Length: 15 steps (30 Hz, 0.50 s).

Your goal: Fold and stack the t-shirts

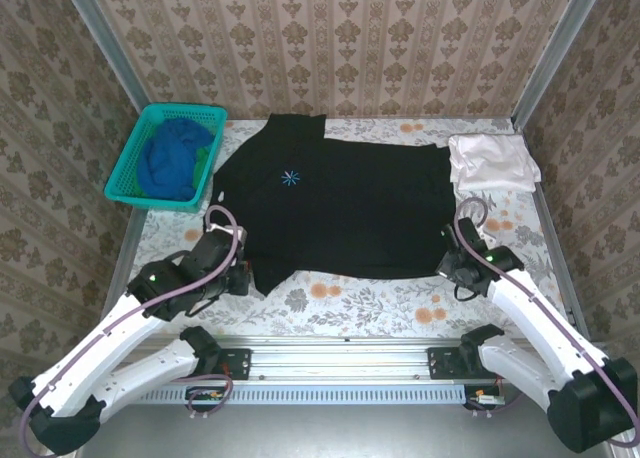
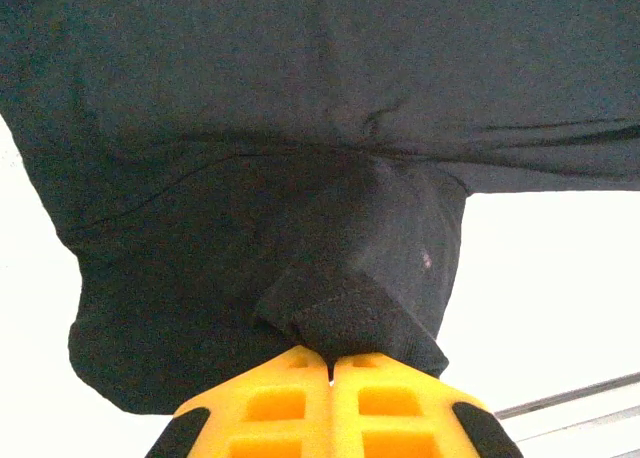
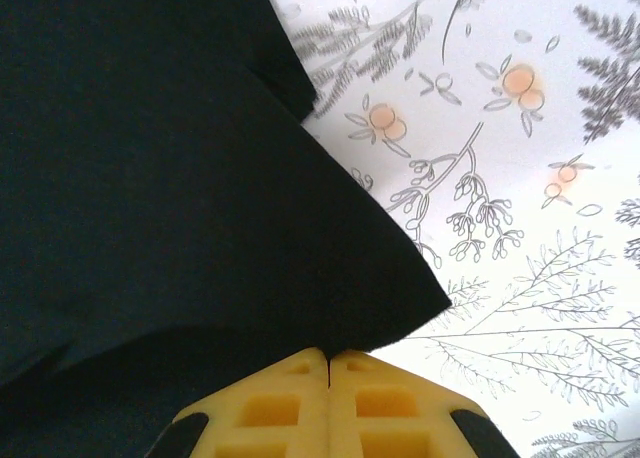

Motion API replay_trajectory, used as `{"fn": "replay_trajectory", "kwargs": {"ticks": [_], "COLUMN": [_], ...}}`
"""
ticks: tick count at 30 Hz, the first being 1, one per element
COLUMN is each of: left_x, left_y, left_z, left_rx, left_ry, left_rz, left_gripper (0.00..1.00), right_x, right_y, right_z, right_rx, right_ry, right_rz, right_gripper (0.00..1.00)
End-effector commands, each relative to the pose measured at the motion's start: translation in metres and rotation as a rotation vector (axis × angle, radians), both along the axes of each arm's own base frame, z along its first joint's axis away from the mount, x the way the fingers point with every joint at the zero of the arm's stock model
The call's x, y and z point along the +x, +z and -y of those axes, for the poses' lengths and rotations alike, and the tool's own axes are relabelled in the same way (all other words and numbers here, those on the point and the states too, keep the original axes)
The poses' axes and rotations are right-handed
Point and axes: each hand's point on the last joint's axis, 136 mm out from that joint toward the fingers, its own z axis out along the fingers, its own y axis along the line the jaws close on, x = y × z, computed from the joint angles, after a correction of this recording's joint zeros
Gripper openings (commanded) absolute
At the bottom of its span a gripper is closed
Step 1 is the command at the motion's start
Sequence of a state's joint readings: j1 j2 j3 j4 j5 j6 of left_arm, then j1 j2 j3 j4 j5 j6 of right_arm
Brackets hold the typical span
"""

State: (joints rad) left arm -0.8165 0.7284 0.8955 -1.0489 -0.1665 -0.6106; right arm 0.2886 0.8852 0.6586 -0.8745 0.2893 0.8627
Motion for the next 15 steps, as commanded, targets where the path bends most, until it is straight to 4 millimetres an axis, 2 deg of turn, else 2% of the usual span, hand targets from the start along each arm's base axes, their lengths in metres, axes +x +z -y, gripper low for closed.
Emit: {"fn": "replay_trajectory", "kwargs": {"ticks": [1,4,7,11,15], "left_x": [0.002,0.001,0.011,0.052,0.112], "left_y": [0.020,0.030,0.039,0.047,0.042], "left_z": [-0.006,-0.003,0.001,0.023,0.046], "left_rx": [0.031,0.039,0.067,0.137,0.173], "left_ry": [-0.023,-0.059,-0.090,-0.150,-0.183], "left_rz": [0.043,0.058,0.103,0.157,0.137], "left_gripper": [0.00,0.00,0.00,0.00,0.00], "right_x": [-0.019,-0.023,-0.011,0.042,0.097], "right_y": [0.028,0.048,0.058,0.070,0.071], "right_z": [0.017,0.020,0.020,0.009,0.003], "right_rx": [-0.072,-0.079,-0.092,-0.090,-0.103], "right_ry": [-0.002,-0.004,-0.010,0.034,0.066], "right_rz": [-0.001,0.045,0.086,0.142,0.139], "right_gripper": [0.00,0.00,0.00,0.00,0.00]}}
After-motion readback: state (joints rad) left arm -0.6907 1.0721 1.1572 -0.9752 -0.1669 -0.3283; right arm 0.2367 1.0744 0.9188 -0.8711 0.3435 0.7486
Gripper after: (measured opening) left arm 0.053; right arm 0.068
